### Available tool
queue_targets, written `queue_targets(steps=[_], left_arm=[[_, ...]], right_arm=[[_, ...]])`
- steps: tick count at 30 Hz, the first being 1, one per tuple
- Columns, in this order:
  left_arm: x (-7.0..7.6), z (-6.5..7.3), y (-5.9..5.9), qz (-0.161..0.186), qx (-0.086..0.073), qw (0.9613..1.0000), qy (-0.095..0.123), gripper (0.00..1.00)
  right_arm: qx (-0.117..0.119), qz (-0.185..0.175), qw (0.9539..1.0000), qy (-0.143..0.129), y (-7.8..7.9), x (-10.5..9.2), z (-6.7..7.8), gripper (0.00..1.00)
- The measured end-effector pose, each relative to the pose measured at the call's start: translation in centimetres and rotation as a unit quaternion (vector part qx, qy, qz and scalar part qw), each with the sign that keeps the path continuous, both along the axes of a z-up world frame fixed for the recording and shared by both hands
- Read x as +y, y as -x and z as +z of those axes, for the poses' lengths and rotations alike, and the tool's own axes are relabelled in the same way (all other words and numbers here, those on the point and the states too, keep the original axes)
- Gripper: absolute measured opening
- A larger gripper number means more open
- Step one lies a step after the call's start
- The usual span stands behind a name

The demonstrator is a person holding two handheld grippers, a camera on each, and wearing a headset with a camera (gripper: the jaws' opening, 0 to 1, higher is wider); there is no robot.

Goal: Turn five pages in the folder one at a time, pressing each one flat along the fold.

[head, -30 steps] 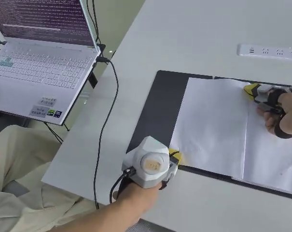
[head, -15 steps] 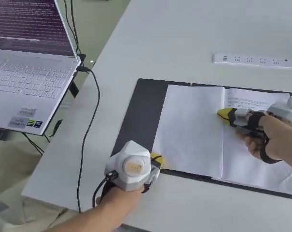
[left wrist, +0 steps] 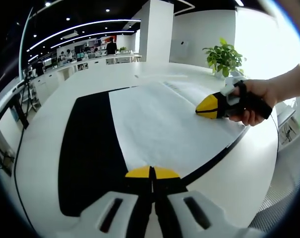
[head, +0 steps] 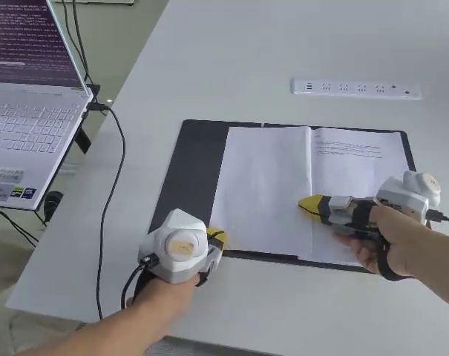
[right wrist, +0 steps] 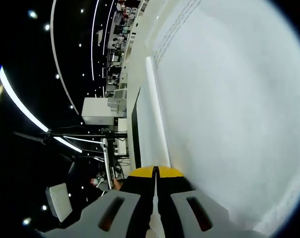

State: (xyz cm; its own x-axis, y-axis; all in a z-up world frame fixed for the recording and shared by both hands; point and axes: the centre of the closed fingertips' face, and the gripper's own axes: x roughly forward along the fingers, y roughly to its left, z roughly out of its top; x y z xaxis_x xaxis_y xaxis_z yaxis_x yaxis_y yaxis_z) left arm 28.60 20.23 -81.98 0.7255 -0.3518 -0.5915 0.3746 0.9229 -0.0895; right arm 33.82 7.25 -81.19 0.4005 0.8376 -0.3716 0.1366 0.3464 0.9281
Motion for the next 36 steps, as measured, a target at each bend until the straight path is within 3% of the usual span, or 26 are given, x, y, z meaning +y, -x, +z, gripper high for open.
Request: queue_targets(steps=[6, 12, 23, 26, 30, 32, 34, 36], left_arm=[[-0.1, 0.1, 0.1, 0.0, -0.001, 1.0, 0.001, 0.0], [-0.1, 0.3, 0.1, -0.001, 0.0, 1.0, 0.0, 0.0], [-0.1, 0.5, 0.2, -0.001, -0.001, 1.0, 0.001, 0.0], [0.0, 0.5, 0.2, 0.002, 0.002, 1.0, 0.004, 0.0], [0.0, 0.6, 0.4, 0.021, 0.031, 0.9991, 0.021, 0.0], [0.0, 0.6, 1.0, 0.016, 0.05, 0.9984, 0.02, 0.0], [-0.1, 0.9, 1.7, 0.007, 0.064, 0.9975, 0.027, 0.02], [-0.2, 1.8, 2.4, 0.006, 0.079, 0.996, 0.042, 0.12]], right_arm=[[0.002, 0.034, 0.9994, 0.003, 4.0, 0.3, 0.0, 0.0], [0.006, 0.042, 0.9991, -0.006, 6.7, 0.4, 0.0, 0.0], [0.013, 0.05, 0.9985, -0.019, 10.1, 0.5, 0.6, 0.0], [-0.002, 0.042, 0.9987, -0.027, 10.7, 0.5, 2.1, 0.0], [-0.041, 0.017, 0.9985, -0.031, 10.6, -0.1, 4.6, 0.0], [-0.066, 0.016, 0.9976, -0.012, 10.8, -0.6, 5.6, 0.0], [-0.102, 0.006, 0.9946, 0.014, 11.2, -1.8, 7.5, 0.0], [-0.126, -0.013, 0.9916, 0.029, 11.1, -3.1, 8.8, 0.06]])
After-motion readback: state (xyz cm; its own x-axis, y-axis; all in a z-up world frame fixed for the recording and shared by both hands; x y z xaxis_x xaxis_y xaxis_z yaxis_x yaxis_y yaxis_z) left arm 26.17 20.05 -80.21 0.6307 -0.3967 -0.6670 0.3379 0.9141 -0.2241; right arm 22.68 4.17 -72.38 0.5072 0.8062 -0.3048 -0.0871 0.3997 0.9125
